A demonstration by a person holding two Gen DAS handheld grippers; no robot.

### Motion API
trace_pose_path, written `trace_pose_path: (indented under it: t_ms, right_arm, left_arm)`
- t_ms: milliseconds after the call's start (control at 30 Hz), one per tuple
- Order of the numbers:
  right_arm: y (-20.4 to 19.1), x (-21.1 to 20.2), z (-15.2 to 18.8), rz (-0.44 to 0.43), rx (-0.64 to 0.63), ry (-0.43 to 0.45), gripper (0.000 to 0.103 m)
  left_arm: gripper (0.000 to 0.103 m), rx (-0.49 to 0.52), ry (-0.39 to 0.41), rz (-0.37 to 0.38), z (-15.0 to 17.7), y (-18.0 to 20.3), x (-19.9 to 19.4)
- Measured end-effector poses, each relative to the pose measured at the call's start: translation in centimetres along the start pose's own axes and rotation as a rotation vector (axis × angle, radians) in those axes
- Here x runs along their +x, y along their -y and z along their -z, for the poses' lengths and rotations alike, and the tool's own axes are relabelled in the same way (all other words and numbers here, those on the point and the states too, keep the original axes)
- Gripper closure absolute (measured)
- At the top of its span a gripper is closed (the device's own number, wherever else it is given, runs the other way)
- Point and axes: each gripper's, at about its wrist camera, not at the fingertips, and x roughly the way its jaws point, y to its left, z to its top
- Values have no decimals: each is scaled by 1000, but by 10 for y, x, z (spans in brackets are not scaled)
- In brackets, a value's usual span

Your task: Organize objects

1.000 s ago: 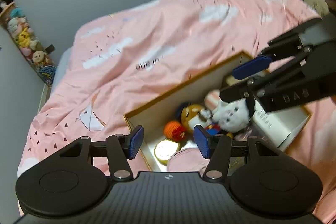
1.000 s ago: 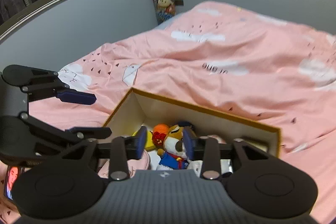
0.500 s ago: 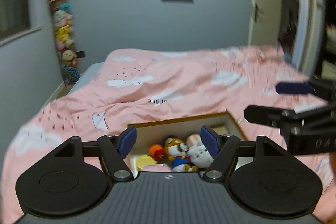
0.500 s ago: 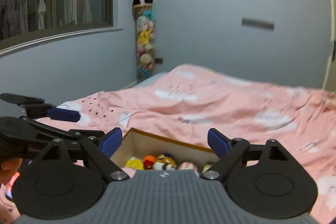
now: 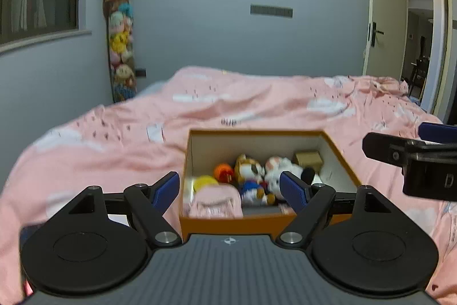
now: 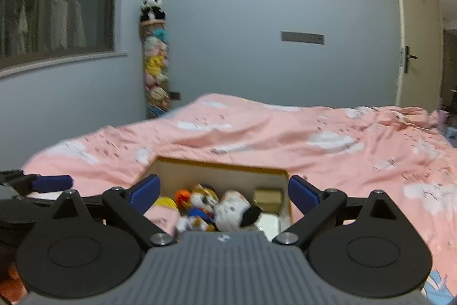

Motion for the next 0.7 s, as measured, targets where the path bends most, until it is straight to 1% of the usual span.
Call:
trace_pose_path:
  t_ms: [200,333,533,700]
  right_arm:
    - [-9,14,18,62,-63,-49,3]
    - [-6,27,29,72,-41,-102,3]
    - [-1,39,44,92,-22,-163,3]
    - [1,46,49,90,-7,-193,3]
  left_arm:
    - [10,-34,-66,-9,19,-6,17]
    - [10,-26,-98,-36,32,-3,27]
    - [10,-43,-175,-9,41,-3,40]
    - [10,-55,-218,-21,46,-5,44]
